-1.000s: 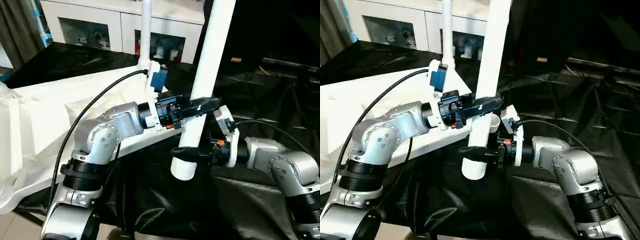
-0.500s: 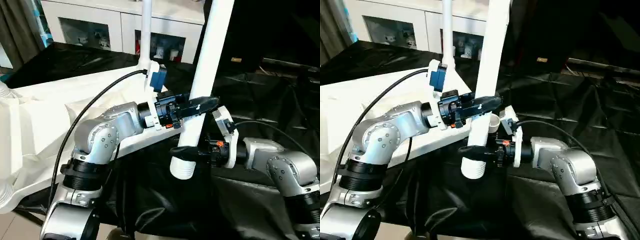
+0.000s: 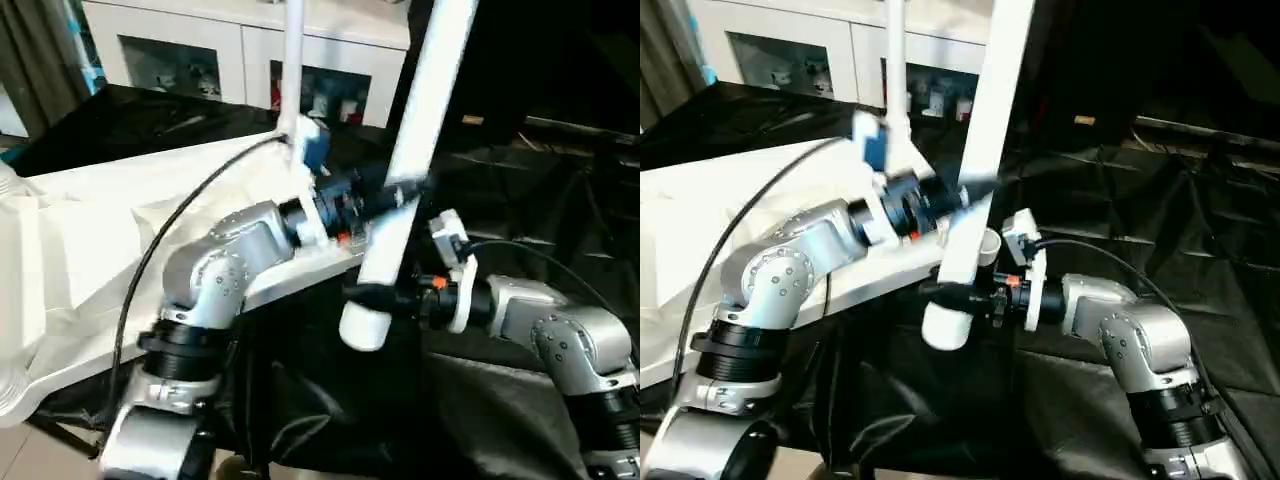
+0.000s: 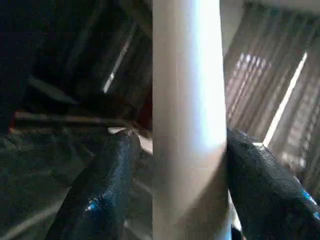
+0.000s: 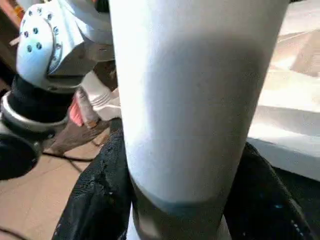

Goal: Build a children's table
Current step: Insert table leg to table base

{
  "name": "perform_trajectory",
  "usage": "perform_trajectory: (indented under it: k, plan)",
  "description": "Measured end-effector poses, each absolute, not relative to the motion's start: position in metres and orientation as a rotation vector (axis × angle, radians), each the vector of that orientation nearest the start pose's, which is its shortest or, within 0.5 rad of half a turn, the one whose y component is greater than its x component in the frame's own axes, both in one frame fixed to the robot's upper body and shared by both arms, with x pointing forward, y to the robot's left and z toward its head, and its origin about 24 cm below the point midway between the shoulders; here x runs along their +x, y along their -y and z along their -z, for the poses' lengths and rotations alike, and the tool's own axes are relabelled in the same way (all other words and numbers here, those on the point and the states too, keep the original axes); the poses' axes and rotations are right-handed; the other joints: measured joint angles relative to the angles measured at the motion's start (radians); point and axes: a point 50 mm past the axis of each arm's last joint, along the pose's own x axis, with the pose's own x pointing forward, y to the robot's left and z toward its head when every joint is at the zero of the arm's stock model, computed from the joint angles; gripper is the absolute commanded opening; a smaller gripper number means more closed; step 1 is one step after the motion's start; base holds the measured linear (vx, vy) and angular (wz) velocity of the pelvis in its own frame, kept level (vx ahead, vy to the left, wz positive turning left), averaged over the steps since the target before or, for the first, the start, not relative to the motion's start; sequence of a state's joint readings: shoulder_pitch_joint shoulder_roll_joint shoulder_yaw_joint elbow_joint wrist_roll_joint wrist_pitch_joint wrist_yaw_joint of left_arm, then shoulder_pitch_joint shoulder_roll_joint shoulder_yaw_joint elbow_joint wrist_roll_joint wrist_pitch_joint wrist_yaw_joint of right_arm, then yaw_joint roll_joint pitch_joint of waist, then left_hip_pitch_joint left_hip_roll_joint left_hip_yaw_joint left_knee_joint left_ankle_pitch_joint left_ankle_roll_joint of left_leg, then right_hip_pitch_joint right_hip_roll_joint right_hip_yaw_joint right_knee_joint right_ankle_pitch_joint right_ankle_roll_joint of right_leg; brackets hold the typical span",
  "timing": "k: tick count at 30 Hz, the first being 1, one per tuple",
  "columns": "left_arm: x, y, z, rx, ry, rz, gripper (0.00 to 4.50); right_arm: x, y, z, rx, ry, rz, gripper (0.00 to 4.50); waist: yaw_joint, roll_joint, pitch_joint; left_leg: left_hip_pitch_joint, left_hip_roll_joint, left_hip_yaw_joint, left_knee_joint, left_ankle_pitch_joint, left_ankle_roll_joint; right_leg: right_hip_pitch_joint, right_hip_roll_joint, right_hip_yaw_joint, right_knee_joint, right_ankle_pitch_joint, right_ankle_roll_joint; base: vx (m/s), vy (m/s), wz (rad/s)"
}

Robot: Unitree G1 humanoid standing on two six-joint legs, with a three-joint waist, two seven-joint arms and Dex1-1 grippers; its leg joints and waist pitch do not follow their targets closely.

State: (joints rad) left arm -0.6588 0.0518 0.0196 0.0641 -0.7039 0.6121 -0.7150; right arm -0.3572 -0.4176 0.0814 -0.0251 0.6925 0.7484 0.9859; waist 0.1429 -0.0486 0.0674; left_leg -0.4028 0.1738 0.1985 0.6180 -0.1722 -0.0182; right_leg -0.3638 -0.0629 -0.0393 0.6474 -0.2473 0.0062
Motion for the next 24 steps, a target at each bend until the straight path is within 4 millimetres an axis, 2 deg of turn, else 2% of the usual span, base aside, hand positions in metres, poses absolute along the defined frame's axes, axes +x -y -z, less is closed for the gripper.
perform_trajectory:
  k: [5, 7, 9, 12, 15, 18, 20, 24]
  plan:
    - [0.321, -0.081, -0.193, -0.557, 0.182, 1.101, 2.87, 0.276, 0.138, -0.100, 0.343, -0.278, -1.149, 1.93, -0.001, 0.000, 0.000, 0.000, 0.000, 0.000, 0.000, 0.000, 0.000, 0.000, 0.000, 0.000, 0.000, 0.000, 0.000, 0.000, 0.000, 0.00]
    - [0.322, -0.090, -0.190, -0.400, 0.161, 1.063, 2.87, 0.284, 0.146, -0.098, 0.287, -0.249, -1.013, 1.92, -0.002, 0.001, -0.001, 0.000, 0.000, 0.000, 0.000, 0.000, -0.001, 0.000, 0.000, 0.000, 0.000, 0.000, 0.001, 0.000, 0.000, 0.00]
    - [0.322, -0.097, -0.172, -0.121, 0.086, 1.006, 2.87, 0.291, 0.158, -0.093, 0.223, -0.234, -0.853, 1.92, -0.001, 0.007, -0.004, 0.000, 0.000, 0.000, 0.000, 0.000, -0.001, 0.000, 0.000, 0.001, -0.001, 0.001, 0.001, 0.000, 0.000, 0.00]
    - [0.320, -0.103, -0.133, 0.079, -0.046, 0.934, 2.87, 0.292, 0.165, -0.088, 0.200, -0.216, -0.730, 1.92, -0.002, 0.011, -0.003, 0.000, 0.000, 0.000, -0.001, 0.001, -0.002, 0.000, 0.000, 0.001, -0.002, 0.002, 0.004, 0.000, 0.000, 0.00]
    - [0.321, -0.102, -0.114, 0.098, -0.073, 0.871, 2.87, 0.289, 0.165, -0.084, 0.178, -0.202, -0.666, 1.92, -0.003, 0.018, -0.001, 0.000, 0.000, 0.000, -0.001, 0.001, -0.002, -0.001, 0.000, 0.001, -0.001, 0.003, 0.005, 0.000, 0.000, 0.00]
    - [0.323, -0.103, -0.111, 0.116, -0.039, 0.837, 2.87, 0.284, 0.168, -0.080, 0.141, -0.179, -0.583, 1.92, -0.007, 0.026, -0.004, 0.001, 0.000, 0.000, -0.003, 0.002, -0.003, -0.001, 0.000, 0.001, -0.001, 0.003, 0.005, 0.000, 0.000, 0.00]
    - [0.323, -0.103, -0.105, 0.137, -0.048, 0.832, 2.87, 0.283, 0.170, -0.077, 0.130, -0.172, -0.533, 1.92, -0.014, 0.029, -0.004, 0.001, 0.000, 0.000, -0.005, 0.002, -0.004, -0.001, 0.000, 0.000, -0.001, 0.003, 0.004, 0.000, 0.000, 0.00]
    - [0.320, -0.101, -0.080, 0.109, -0.150, 0.829, 2.87, 0.284, 0.179, -0.077, 0.124, -0.159, -0.456, 1.92, -0.031, 0.033, -0.004, 0.002, 0.000, 0.000, -0.007, 0.002, -0.004, -0.002, 0.001, 0.000, -0.001, 0.004, 0.004, 0.000, 0.000, 0.00]
